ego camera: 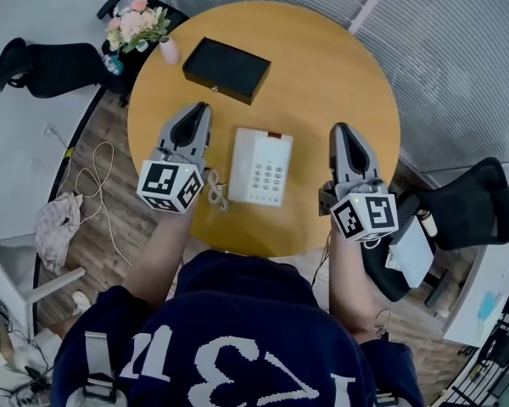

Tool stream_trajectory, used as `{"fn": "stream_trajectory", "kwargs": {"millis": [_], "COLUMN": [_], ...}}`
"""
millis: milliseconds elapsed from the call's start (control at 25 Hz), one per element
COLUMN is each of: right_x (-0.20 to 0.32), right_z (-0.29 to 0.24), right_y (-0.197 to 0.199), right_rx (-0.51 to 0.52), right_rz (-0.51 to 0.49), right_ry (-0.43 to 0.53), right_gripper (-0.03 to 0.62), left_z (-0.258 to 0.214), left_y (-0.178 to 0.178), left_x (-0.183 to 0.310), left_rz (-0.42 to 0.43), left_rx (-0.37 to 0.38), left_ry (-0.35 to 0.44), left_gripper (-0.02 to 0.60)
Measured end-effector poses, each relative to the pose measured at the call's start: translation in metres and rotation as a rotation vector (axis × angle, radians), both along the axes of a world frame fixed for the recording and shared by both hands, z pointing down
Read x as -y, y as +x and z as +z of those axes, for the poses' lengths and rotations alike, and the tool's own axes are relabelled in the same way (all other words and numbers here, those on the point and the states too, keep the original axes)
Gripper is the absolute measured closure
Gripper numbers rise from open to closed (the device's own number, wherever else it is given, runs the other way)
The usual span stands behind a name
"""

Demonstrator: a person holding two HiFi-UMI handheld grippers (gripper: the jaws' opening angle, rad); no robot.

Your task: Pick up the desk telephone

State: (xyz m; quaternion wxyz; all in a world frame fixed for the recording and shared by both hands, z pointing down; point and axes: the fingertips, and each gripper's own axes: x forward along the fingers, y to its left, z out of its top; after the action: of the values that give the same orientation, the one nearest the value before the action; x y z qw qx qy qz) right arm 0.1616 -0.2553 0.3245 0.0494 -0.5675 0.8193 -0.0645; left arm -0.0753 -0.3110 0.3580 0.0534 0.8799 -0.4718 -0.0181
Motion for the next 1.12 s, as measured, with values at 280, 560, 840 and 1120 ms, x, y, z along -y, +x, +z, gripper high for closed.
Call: {"fn": "stream_trajectory", "kwargs": {"millis": [280,560,840,1120], "right_x": [0.012,0.013,-0.005,-0.019], "right_z": [0.076,0.157,0.239,0.278], "right_y": [-0.007,-0.019,-0.032,-0.04], "right_rx": [0.005,-0.006,0.048,0.106], "right_rz": [-0.015,-0.069,-0.118,-0.152], "right_ry": [-0.18,-0.358,-0.566,-0.674], "right_gripper": [0.563,0.56,0.449,0.394], "left_z": [0.059,0.13,0.193,0.222], "left_y": [0.009,0.019,0.03,0.042], "left_x": [0.006,-0.009,-0.032,-0.042], "left_rz": [0.044,0.106,0.185,0.245], "left_rx": [0.005,-0.013,-0.061,-0.097], "left_ry": [-0.15,-0.356,-0.565,-0.68], "left_gripper": [0.54,0.411,0.326,0.302]}}
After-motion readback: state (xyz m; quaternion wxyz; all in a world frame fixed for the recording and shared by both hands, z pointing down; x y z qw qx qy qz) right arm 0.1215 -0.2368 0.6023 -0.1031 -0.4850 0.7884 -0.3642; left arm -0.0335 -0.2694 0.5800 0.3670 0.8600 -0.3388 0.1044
